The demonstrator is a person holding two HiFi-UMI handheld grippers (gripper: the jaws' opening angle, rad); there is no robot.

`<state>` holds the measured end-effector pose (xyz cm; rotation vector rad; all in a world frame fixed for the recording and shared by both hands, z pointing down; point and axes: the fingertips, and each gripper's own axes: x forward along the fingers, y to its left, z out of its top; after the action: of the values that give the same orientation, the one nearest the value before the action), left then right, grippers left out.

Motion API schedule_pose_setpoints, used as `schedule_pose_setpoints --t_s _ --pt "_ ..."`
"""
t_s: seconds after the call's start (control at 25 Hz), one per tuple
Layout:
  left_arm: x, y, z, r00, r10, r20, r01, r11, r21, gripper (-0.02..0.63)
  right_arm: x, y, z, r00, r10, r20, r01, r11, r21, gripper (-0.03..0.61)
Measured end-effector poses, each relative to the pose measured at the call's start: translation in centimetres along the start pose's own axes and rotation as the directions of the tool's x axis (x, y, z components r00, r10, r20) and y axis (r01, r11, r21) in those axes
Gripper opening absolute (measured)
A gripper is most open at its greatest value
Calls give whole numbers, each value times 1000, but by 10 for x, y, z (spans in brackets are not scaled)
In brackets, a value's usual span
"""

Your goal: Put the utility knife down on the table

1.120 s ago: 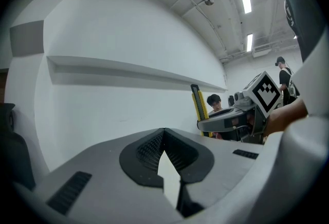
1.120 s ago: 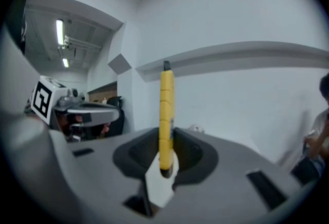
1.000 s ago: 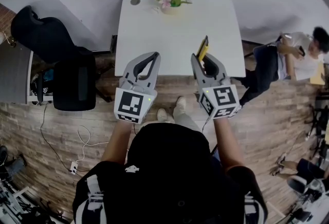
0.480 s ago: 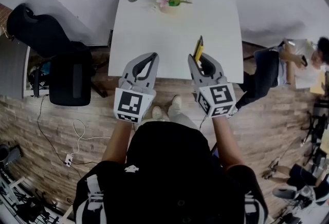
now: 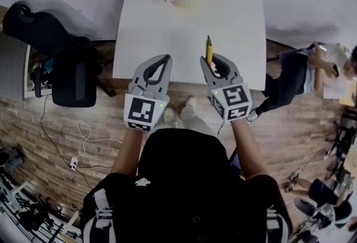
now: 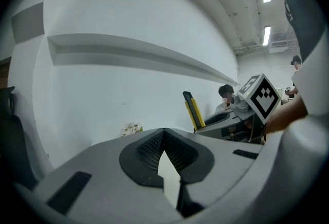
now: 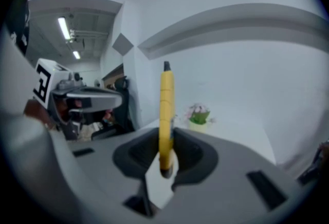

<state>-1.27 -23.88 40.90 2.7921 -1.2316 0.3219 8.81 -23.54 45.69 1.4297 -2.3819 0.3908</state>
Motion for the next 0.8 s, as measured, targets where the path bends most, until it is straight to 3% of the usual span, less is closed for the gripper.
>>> schedule_pose_setpoints --t_s 0.4,0.8 --pt "12 1 -18 999 20 -47 -20 1000 -18 14 29 -15 -54 986 38 -165 -46 998 -47 101" --pt "13 -1 -32 996 31 -80 -34 999 -29 14 44 -15 -112 940 71 -333 -115 987 -114 102"
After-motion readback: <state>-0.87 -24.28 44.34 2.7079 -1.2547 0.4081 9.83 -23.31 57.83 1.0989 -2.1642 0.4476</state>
